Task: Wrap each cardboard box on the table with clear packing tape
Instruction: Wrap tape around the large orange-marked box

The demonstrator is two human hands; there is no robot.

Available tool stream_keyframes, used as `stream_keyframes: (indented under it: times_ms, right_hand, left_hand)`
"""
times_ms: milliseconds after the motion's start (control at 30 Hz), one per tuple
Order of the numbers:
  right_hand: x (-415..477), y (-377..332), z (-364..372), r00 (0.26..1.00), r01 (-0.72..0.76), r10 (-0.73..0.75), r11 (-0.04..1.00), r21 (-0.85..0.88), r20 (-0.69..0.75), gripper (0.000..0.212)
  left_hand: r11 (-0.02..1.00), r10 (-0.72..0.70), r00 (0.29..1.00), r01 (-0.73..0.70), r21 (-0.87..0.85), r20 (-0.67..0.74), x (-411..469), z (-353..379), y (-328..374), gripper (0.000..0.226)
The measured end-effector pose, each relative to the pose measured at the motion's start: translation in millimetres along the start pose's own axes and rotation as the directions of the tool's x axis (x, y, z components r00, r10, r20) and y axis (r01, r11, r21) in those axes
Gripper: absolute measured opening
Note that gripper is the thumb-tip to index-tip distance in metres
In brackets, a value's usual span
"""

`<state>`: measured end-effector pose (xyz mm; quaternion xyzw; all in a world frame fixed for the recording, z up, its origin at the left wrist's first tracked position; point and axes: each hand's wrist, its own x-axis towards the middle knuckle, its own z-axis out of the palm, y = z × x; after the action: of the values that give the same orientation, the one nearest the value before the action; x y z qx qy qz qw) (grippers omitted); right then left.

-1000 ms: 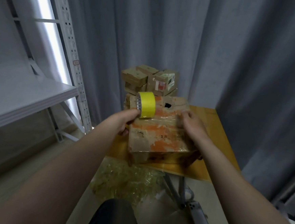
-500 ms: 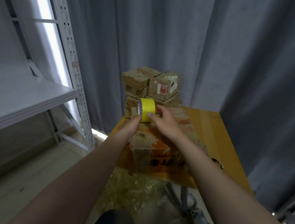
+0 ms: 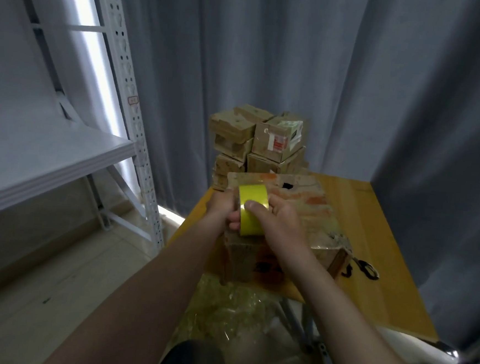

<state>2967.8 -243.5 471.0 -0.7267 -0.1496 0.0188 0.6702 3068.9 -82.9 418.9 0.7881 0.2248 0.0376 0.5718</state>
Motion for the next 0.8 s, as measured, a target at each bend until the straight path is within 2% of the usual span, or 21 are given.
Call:
stream_keyframes:
  times_ms: [67, 200, 367, 433, 500, 600, 700, 800]
  right_hand:
    - [-17.0, 2.7, 1.3, 0.997, 0.076, -0.076, 0.996, -0.041, -0.007, 0.020]
    - [-23.7, 0.9, 3.4, 0.990, 0.131, -0.136, 0.986, -0.105, -0.033, 0.021]
    - [-27.4, -1.1, 4.6, 0.985, 0.144, -0.156, 0.978, -0.153, -0.070, 0.023]
    - [-28.4, -3.4, 8.0, 0.989, 0.113, -0.126, 0.980, -0.162, -0.072, 0.026]
    - [-28.7, -13.4, 8.8, 0.991, 0.060, -0.077, 0.986, -0.155, -0.107, 0.030]
    - [-34.9, -32.3, 6.4, 0.995, -0.046, 0.045, 0.999, -0.005, -0.094, 0.036]
    - [-57.0, -36.7, 8.0, 0.998, -0.039, 0.034, 0.995, -0.093, -0.057, 0.056]
    - [-89.0, -28.8, 10.5, 0.997, -0.071, 0.070, 0.987, -0.142, -0.009, 0.052]
  left_hand:
    - [1.000, 0.015, 1.000, -0.015, -0.006, -0.004, -4.9, -0.5, 4.0, 0.030]
    - [0.990, 0.018, 0.999, -0.013, -0.142, 0.034, -13.9, 0.5, 3.8, 0.035]
    - [0.974, 0.001, 0.964, 0.058, -0.217, 0.265, -46.4, -4.5, -14.5, 0.042]
    - [0.953, 0.026, 0.967, 0.053, -0.299, 0.253, -51.6, -6.5, -21.8, 0.043]
    - [0.949, 0.005, 0.978, 0.061, -0.310, 0.209, -54.8, -3.3, -16.5, 0.042]
    - [0.946, -0.054, 0.987, 0.099, -0.308, 0.151, -61.2, -2.8, -7.3, 0.043]
    - [0.926, -0.106, 0.981, 0.156, -0.344, 0.162, -62.2, -2.7, -7.4, 0.045]
    - [0.936, -0.144, 0.985, 0.166, -0.310, 0.094, -59.9, -1.6, -6.0, 0.049]
